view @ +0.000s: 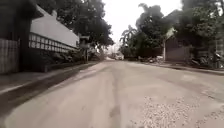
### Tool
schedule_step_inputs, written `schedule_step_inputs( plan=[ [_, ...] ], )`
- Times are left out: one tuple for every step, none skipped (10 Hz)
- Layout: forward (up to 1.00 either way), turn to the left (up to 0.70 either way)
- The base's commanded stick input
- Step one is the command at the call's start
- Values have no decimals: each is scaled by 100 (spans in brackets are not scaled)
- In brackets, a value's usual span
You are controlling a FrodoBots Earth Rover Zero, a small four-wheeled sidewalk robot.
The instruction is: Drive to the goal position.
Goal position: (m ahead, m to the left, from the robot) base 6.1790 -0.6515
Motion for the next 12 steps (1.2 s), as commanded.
schedule_step_inputs(
  plan=[
    [70, 7],
    [70, 14],
    [81, 14],
    [85, 9],
    [85, 4],
    [85, -8],
    [85, -34],
    [85, -34],
    [85, 6],
    [85, 17],
    [85, 11],
    [85, 4]
  ],
)
